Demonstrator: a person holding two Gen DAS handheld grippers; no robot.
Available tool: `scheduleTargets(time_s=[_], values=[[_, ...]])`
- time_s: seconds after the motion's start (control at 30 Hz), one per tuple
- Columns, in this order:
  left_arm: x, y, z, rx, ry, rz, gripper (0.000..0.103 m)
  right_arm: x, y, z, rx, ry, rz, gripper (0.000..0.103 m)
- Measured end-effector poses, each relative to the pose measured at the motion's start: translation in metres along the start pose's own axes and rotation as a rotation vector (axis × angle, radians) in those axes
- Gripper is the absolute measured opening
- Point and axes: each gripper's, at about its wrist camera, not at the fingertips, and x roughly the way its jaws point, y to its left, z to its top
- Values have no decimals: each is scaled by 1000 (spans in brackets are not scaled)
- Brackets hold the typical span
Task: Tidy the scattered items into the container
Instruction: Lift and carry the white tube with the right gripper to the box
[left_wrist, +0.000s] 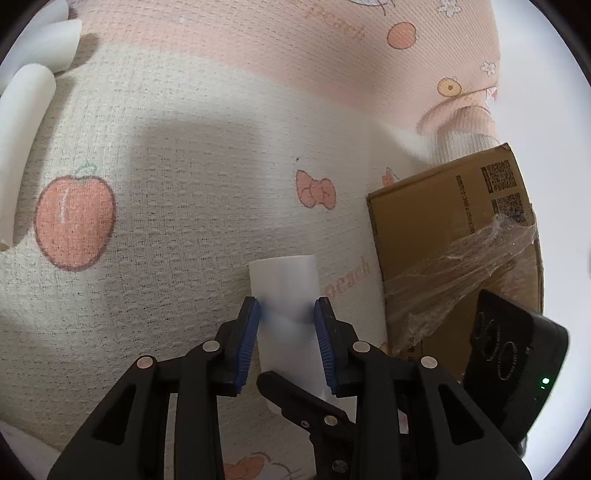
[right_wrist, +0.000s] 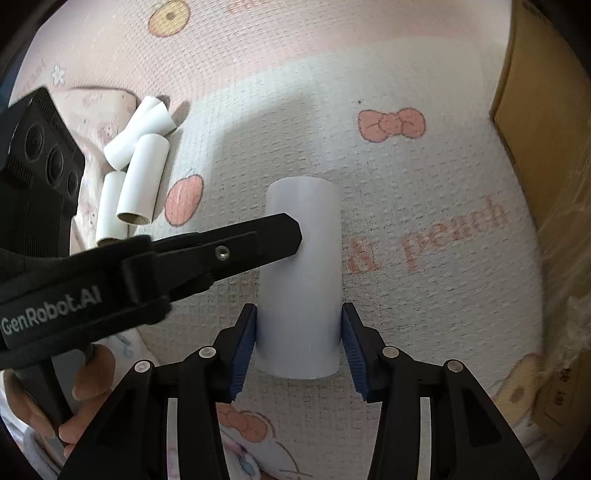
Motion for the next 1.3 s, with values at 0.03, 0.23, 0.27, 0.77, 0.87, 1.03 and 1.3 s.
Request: scheduleTargets(time_s=[0.03, 0.23, 0.27, 0.77, 0.87, 1.03, 1.3], values=[[0, 0, 0, -5, -2, -5, 34, 0, 0, 0, 2, -6, 6, 43], [-1, -4, -6, 2, -11, -16, 51, -6, 3, -4, -18, -32, -19, 42], [-1, -5, -8, -1, -16, -14, 52, -8, 5, -5, -27, -36, -25, 42], [-51, -42, -44, -44, -177, -34, 46, -69, 31, -21, -145, -135, -35, 42], [-73, -68, -47, -14, -222, -39, 45, -100, 39, -26, -186, -201, -42, 42], [-106, -125, -45, 83, -283, -48, 45, -157, 39, -31, -226, -332, -62, 42], [-124, -208, -55, 243, -348, -40, 45, -226, 11, -43, -209, -476, -69, 42]])
